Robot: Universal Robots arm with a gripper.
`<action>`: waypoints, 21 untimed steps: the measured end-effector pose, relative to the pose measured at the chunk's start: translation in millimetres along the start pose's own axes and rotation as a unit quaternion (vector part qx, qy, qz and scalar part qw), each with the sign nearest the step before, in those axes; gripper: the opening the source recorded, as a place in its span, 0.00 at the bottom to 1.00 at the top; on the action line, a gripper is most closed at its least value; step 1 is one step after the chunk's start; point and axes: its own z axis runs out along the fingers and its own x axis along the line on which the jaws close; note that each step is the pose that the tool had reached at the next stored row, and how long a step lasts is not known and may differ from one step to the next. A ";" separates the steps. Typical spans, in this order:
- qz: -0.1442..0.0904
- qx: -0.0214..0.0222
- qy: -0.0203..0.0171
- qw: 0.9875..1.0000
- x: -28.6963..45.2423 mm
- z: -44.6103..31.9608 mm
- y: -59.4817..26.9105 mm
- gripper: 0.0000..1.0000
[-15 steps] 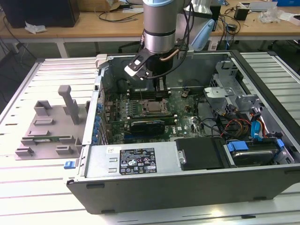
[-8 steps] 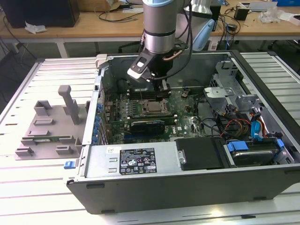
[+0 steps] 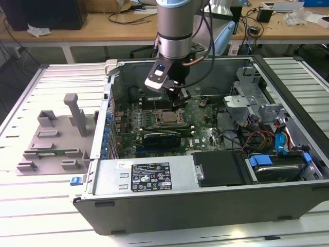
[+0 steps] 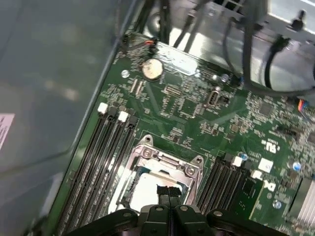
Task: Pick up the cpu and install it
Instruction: 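Close the cpu cover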
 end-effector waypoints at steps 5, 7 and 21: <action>-0.050 -0.001 0.001 0.999 0.0 0.1 0.0 0.11; -0.068 -0.001 0.001 0.998 0.0 0.1 0.0 0.11; -0.278 -0.005 0.005 0.961 0.0 0.9 0.0 0.11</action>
